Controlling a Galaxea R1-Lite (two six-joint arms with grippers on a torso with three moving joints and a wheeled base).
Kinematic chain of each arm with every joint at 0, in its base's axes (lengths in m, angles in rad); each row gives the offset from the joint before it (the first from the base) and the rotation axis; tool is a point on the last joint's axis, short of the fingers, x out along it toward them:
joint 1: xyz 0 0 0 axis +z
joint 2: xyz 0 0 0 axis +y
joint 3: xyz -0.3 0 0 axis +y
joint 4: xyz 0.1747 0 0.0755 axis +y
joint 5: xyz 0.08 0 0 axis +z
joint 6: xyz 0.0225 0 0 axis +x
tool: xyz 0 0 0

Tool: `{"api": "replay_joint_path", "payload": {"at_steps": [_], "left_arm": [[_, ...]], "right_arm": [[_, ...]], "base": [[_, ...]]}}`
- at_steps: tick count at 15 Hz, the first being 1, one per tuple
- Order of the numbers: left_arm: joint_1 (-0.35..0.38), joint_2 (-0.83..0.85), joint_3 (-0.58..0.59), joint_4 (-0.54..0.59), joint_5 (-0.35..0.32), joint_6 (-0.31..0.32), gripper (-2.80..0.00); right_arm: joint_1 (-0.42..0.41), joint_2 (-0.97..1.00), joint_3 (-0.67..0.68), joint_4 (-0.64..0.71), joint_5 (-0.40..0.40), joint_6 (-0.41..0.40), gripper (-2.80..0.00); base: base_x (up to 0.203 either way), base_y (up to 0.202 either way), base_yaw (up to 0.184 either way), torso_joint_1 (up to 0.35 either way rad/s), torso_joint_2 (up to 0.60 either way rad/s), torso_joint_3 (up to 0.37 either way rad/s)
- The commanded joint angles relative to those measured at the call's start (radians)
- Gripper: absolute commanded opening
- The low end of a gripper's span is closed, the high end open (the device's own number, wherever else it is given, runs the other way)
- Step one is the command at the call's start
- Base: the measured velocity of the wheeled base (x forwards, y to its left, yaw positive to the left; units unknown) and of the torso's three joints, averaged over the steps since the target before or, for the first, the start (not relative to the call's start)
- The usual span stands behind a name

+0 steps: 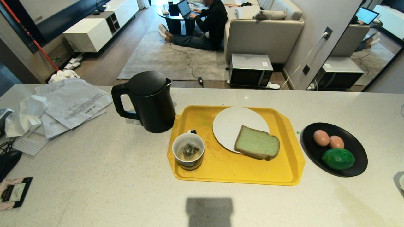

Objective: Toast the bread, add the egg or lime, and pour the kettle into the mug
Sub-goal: Pick up the bread slice

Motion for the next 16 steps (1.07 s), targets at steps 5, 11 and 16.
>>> {"api": "replay_joint_path", "payload": {"at_steps": [5,11,16], "left_arm": [[0.0,0.001,0.0,-0.001,0.002,-0.002,-2.8],[0.0,0.001,0.0,-0.001,0.002,-0.002,-2.8],[0.0,0.0,0.0,-0.001,0.002,-0.002,-2.8]], "right_arm": [[0.0,0.0,0.002,0.0,0.0,0.002,-2.8],[0.0,0.0,0.002,0.0,0.0,0.002,-2.8],[0.0,0.0,0.002,0.0,0.0,0.0,-2.8]], "base": [[0.0,0.0,0.0,0.0,0.0,0.0],[0.0,0.0,0.0,0.0,0.0,0.0],[0.0,0.0,0.0,0.0,0.0,0.0]]}}
